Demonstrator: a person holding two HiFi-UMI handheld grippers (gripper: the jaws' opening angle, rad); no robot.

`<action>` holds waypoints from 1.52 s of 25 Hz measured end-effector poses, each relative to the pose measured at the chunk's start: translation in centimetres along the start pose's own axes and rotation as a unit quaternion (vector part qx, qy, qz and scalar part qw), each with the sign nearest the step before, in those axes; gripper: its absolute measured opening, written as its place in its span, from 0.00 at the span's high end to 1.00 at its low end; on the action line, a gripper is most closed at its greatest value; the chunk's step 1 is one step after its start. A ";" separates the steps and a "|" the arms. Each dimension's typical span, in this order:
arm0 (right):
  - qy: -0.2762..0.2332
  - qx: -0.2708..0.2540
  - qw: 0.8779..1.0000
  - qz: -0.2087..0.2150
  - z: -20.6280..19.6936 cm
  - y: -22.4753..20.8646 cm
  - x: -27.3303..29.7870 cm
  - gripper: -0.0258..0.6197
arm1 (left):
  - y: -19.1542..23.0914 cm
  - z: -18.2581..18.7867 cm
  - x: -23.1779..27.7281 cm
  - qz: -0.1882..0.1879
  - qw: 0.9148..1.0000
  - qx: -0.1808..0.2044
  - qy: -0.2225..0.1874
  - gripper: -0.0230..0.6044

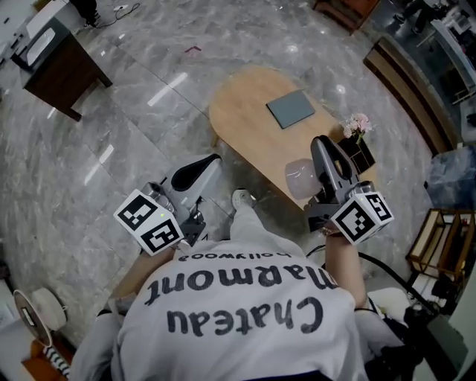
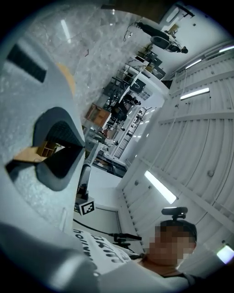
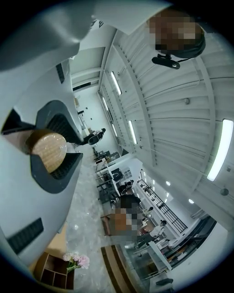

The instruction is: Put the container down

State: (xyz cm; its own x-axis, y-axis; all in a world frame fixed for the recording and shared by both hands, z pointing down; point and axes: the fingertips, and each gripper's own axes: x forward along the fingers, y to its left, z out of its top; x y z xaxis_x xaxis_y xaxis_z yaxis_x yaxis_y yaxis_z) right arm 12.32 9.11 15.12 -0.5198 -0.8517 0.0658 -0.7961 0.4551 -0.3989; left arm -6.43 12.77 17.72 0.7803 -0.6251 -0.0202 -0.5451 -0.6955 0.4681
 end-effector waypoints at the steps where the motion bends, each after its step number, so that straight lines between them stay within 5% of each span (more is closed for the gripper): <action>1: 0.003 0.001 1.000 0.003 0.0 -0.7 0.9 0.85 | 0.9 -0.1 0.7 0.006 1.000 0.001 0.003 0.94; 10: 0.046 0.031 0.998 0.017 1.4 -9.3 11.6 0.85 | 9.7 1.6 10.5 0.054 0.997 -0.054 0.027 0.94; 20: 0.108 0.057 0.992 0.027 -1.2 -17.3 21.5 0.85 | 17.5 -0.9 18.5 0.087 0.989 -0.103 0.057 0.94; 38: 0.192 0.123 0.974 -0.017 -17.2 -25.4 25.2 0.85 | 26.4 -13.1 19.6 0.143 0.964 -0.180 0.133 0.94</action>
State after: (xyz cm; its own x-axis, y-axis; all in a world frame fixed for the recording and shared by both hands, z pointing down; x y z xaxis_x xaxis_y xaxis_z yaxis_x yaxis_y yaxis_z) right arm 14.08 -19.45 42.60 -0.6096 -0.6842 0.4003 -0.7412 0.3129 -0.5939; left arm -1.55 -13.18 41.27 0.6907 -0.6266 0.3610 -0.6458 -0.3098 0.6978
